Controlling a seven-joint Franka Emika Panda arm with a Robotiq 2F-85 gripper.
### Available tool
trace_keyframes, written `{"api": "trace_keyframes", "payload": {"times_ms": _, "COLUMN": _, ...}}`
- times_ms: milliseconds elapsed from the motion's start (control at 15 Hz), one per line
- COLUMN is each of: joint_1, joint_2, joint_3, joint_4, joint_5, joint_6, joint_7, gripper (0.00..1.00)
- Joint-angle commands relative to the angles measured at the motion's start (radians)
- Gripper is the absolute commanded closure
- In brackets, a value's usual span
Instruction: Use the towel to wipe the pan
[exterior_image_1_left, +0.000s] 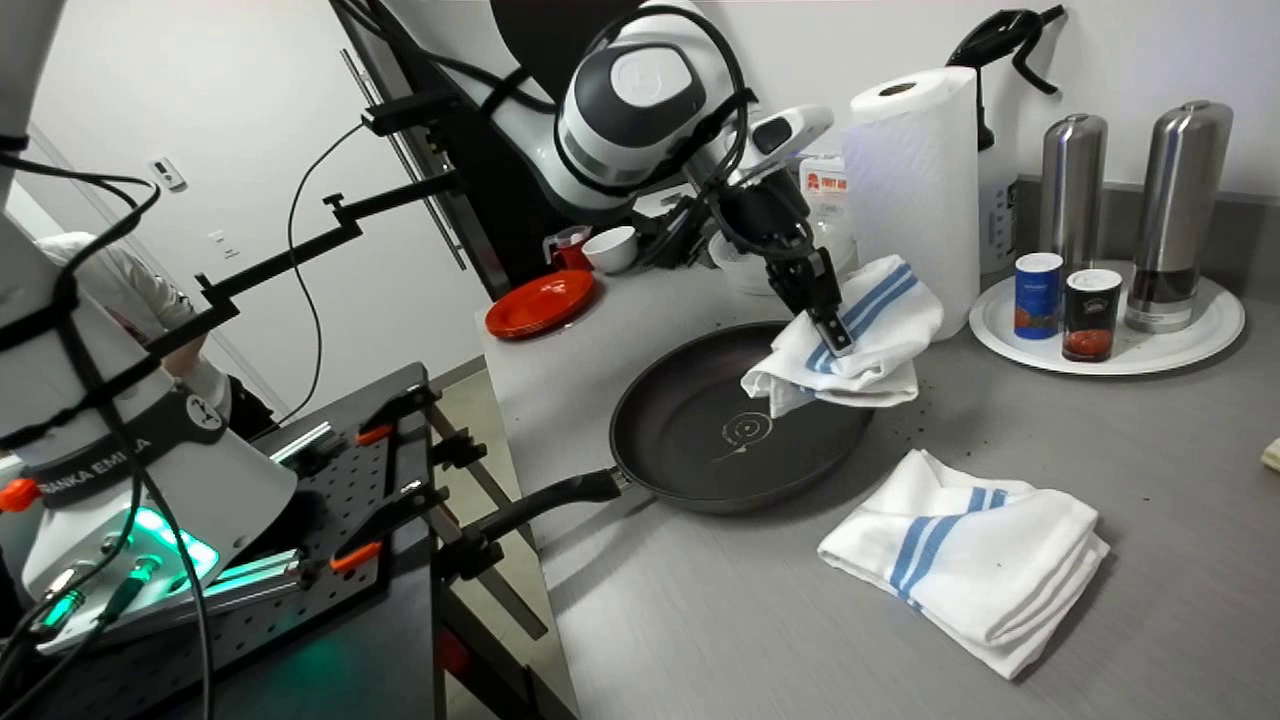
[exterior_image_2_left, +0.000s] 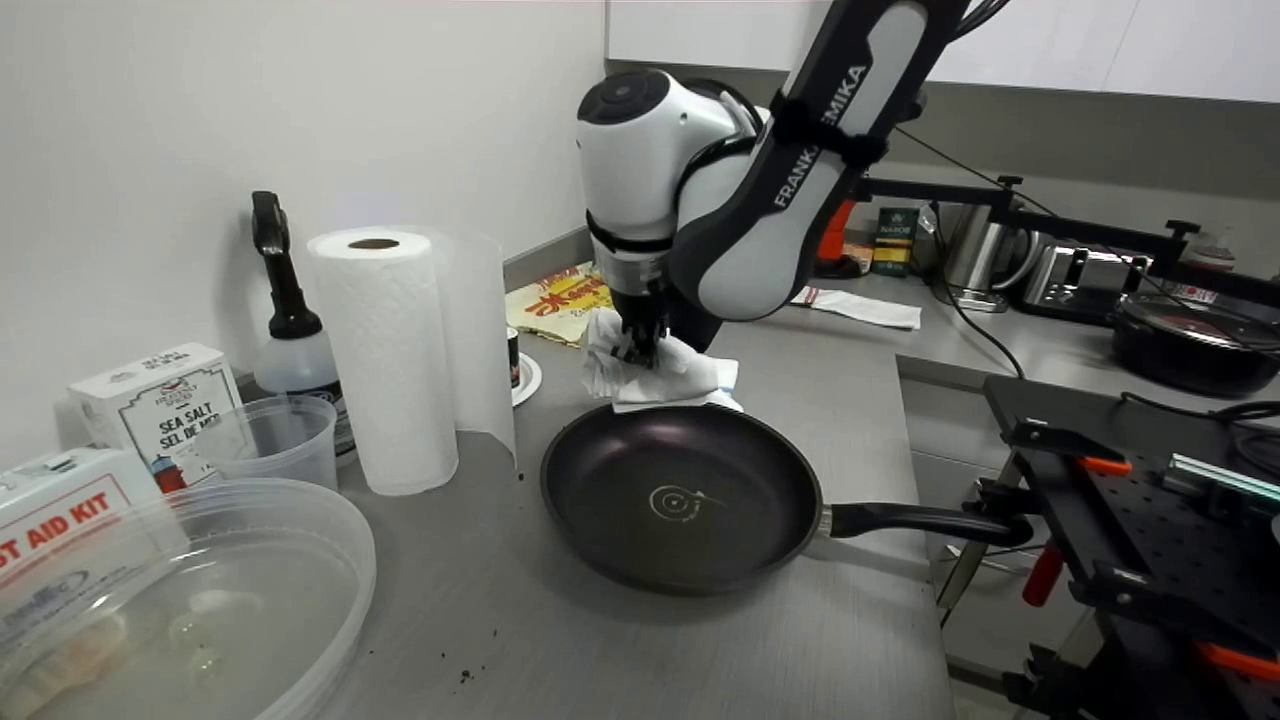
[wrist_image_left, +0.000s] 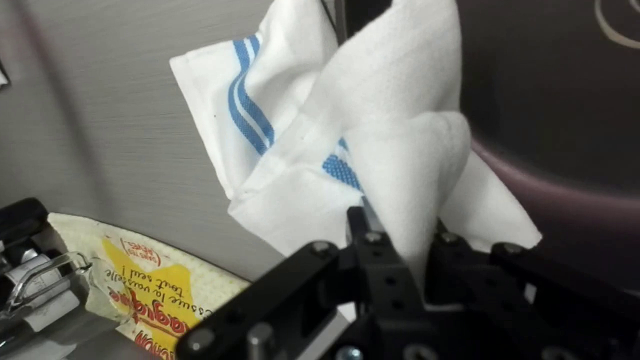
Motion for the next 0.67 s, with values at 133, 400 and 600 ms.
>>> {"api": "trace_keyframes", "payload": {"times_ms": 133, "joint_1": -0.157, "joint_2": -0.264, "joint_3": 0.240, "joint_4": -0.099, "joint_5": 0.066, "joint_6": -0.052, "joint_7": -0.110, "gripper": 0.96}}
{"api": "trace_keyframes", "payload": {"times_ms": 400, "joint_1": -0.300, "joint_2": -0.346, "joint_3": 0.483, "joint_4": -0.110, "joint_5": 0.204, "joint_6": -0.109, "joint_7": -0.187, "gripper": 0.96}}
{"api": "trace_keyframes", "payload": {"times_ms": 600, "joint_1": -0.353, "joint_2": -0.359, "joint_3": 0.643, "joint_4": -0.125, "joint_5": 0.319, "joint_6": -0.136, "joint_7": -0.252, "gripper": 0.96}}
